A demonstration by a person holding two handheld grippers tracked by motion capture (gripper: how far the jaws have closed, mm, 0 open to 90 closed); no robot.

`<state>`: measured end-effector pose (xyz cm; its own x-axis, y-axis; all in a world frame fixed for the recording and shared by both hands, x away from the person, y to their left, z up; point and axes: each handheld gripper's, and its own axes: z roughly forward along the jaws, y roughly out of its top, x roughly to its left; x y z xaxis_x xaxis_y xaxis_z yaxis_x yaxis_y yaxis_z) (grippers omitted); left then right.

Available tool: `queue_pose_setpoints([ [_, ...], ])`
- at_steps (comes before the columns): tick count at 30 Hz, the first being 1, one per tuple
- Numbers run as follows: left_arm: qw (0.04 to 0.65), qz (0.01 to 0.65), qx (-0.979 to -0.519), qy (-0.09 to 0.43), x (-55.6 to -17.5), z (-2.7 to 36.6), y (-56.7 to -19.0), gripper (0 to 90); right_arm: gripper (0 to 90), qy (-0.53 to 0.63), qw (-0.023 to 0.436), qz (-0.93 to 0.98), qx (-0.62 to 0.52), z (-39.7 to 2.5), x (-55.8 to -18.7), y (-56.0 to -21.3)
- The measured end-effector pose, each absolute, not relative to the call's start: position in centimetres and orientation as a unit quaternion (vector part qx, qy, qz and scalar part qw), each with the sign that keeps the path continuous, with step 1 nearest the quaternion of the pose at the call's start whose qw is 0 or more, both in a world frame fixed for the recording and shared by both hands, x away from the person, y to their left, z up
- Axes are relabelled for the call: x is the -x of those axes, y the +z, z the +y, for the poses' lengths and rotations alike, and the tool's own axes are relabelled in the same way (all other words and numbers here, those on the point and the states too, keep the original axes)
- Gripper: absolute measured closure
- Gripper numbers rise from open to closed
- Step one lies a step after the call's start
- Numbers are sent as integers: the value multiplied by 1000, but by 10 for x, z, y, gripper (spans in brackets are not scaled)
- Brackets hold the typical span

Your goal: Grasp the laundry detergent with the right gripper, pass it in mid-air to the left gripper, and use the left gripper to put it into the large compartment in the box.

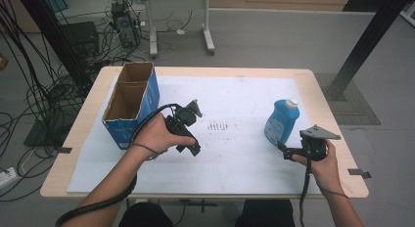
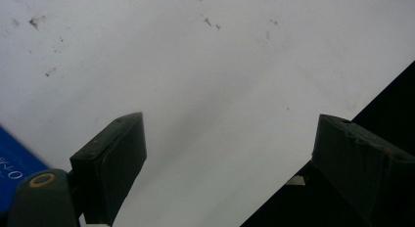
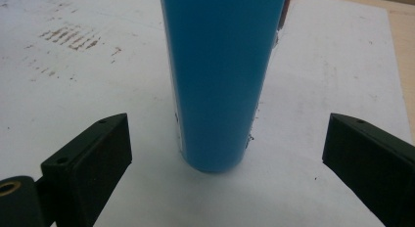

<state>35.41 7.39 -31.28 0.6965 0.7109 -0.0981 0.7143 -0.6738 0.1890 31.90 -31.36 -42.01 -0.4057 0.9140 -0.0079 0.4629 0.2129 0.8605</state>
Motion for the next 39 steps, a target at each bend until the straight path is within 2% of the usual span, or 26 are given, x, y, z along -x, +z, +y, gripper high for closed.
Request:
queue_pose_setpoints([
  [24,107,393,-913,-9,-353,74,-314,129,43,472,300,688,-463,-315,-316,-436],
  [39,109,398,-911,-6,-354,72,-312,129,43,491,301,677,-459,-314,-321,-439],
])
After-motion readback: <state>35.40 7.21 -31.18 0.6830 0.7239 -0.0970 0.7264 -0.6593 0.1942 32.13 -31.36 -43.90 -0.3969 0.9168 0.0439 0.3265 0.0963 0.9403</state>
